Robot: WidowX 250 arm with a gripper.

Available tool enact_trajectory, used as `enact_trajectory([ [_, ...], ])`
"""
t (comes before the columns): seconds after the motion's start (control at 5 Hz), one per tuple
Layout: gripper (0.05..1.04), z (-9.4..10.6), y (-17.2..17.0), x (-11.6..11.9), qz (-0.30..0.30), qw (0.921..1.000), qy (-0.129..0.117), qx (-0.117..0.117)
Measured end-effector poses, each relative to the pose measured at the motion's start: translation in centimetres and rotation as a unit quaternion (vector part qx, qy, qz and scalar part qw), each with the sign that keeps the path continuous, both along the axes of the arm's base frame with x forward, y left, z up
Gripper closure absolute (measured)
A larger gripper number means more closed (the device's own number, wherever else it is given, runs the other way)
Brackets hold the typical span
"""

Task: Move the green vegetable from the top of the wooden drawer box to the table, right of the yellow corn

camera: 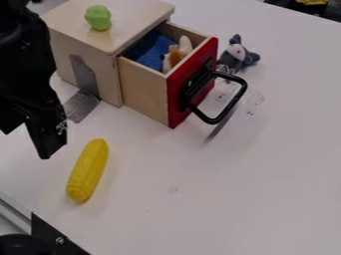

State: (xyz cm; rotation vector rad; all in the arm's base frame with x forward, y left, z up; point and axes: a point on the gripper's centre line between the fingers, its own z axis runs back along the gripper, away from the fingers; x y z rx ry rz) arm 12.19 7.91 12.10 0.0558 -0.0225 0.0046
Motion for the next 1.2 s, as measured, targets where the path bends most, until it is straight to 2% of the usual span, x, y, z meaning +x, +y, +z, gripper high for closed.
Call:
enact_trajectory([
  [0.2, 0.085, -0.3, -0.2, -0.2, 0.0, 1.0, 0.006, -0.004],
  [0.6, 0.085, 3.3, 4.8, 6.9, 0.003, 0.9994, -0.033, 0.012],
  [0.8, 0.085, 4.2, 7.3, 10.5, 0.007, 0.9988, -0.046, 0.013],
  [1.0, 0.085, 4.5, 8.9, 13.0, 0.008, 0.9982, -0.056, 0.016],
  [1.2, 0.085, 3.7, 10.0, 14.7, 0.012, 0.9985, -0.051, 0.018],
])
